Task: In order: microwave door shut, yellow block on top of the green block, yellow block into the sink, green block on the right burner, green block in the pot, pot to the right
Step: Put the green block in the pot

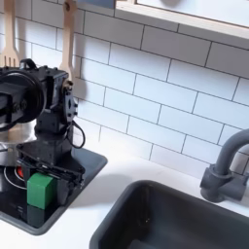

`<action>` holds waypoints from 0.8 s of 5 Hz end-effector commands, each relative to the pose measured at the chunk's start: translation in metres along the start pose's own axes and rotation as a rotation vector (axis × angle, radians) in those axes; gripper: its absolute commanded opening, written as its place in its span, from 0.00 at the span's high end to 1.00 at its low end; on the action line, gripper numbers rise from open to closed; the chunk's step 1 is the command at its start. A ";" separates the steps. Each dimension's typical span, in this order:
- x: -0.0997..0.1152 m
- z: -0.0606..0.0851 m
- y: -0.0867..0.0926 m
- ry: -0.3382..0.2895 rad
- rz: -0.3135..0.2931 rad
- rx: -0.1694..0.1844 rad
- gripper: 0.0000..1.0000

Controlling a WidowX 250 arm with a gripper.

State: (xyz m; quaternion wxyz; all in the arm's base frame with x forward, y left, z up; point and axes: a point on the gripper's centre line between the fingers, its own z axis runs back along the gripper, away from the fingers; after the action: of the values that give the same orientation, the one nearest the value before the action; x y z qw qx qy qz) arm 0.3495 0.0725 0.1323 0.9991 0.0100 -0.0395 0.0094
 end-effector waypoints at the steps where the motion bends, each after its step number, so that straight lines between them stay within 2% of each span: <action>1: 0.000 0.006 0.002 -0.008 -0.008 0.004 1.00; 4: 0.003 0.033 0.008 0.039 -0.025 -0.004 1.00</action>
State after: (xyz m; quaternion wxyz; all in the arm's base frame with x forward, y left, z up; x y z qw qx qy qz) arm 0.3509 0.0820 0.1682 0.9996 0.0106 -0.0259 -0.0005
